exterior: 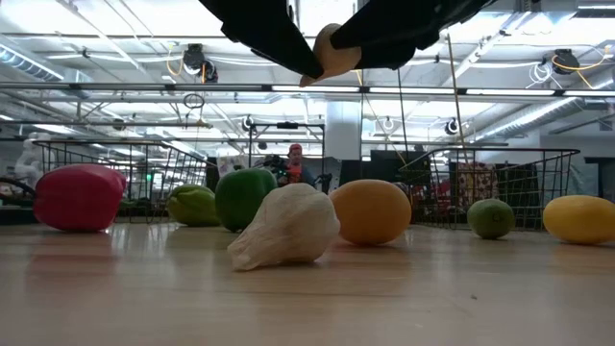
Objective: Sort produce into baskets
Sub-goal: Put the bottom left garlic into the right wire basket
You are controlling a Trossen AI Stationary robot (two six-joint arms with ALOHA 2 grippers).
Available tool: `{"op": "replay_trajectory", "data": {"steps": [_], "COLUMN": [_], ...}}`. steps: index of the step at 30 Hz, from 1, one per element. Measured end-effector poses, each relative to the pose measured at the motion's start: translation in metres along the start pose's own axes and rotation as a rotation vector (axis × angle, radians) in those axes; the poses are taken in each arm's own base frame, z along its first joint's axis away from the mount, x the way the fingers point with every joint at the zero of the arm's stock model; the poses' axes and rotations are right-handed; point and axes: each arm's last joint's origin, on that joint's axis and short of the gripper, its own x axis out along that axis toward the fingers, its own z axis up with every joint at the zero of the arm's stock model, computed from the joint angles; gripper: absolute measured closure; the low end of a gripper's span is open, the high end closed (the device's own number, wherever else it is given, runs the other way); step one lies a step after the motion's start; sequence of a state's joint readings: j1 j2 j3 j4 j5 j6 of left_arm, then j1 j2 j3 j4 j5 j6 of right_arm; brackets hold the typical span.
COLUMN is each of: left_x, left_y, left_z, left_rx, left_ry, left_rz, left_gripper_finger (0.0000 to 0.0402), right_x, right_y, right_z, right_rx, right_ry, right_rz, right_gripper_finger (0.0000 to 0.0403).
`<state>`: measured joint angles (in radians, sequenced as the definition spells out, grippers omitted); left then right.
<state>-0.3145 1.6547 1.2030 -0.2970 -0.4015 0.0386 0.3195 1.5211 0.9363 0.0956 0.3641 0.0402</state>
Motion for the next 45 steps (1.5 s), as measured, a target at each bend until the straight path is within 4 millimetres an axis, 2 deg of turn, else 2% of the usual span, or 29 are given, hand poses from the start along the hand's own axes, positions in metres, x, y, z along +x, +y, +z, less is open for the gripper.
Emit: {"op": "replay_trajectory", "data": {"steps": [8, 26, 29, 39, 45], "left_x": [0.0, 0.0, 0.0, 0.0, -0.022], "left_y": [0.0, 0.0, 0.0, 0.0, 0.004], "left_z": [0.0, 0.0, 0.0, 0.0, -0.001], "left_rx": [-0.002, -0.032, -0.058, -0.058, -0.06], "left_ry": [0.0, 0.001, 0.001, 0.002, 0.028], "left_rz": [0.0, 0.0, 0.001, 0.025, 0.033], "left_gripper_finger": [0.0299, 0.0298, 0.0283, 0.0192, 0.0171], "right_x": [0.0, 0.0, 0.0, 0.0, -0.002], "right_y": [0.0, 0.0, 0.0, 0.0, -0.001], "right_z": [0.0, 0.0, 0.0, -0.004, -0.008], "right_rx": [0.0, -0.008, -0.009, -0.027, -0.044], "right_ry": [0.0, 0.002, 0.003, 0.041, 0.085], "right_rz": [0.0, 0.0, 0.0, -0.001, -0.004], "right_gripper_finger": [0.0121, 0.0179, 0.018, 0.0181, 0.0181]}}
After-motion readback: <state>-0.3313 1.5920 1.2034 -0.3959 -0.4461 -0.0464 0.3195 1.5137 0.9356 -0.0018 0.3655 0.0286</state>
